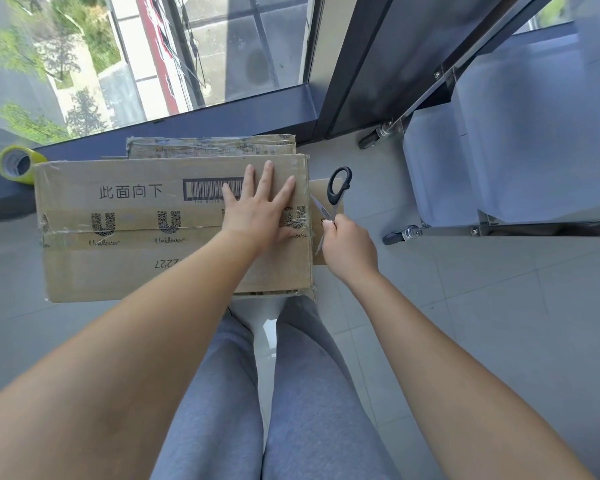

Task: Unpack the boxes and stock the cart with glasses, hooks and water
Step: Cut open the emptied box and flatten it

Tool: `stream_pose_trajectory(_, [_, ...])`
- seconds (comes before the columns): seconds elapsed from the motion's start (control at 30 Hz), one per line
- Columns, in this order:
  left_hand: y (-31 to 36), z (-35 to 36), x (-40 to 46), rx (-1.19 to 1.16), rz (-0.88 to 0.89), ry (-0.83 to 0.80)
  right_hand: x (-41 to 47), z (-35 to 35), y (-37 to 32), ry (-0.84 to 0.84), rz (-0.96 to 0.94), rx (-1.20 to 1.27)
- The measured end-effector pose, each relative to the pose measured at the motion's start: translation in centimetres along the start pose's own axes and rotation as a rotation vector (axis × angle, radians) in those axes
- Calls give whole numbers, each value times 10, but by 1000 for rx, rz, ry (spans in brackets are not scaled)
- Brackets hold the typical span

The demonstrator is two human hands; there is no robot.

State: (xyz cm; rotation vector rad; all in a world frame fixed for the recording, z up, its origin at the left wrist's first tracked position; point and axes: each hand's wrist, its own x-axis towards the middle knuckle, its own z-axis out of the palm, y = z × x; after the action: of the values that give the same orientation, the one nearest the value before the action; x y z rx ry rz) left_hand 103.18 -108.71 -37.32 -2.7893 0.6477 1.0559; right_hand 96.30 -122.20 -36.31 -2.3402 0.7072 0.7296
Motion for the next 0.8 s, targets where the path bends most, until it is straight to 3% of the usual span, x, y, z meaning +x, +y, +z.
stream_pose_trajectory(0.8, [10,-7,6,97,-35,-73,-15,1,-6,-11,-61,-321])
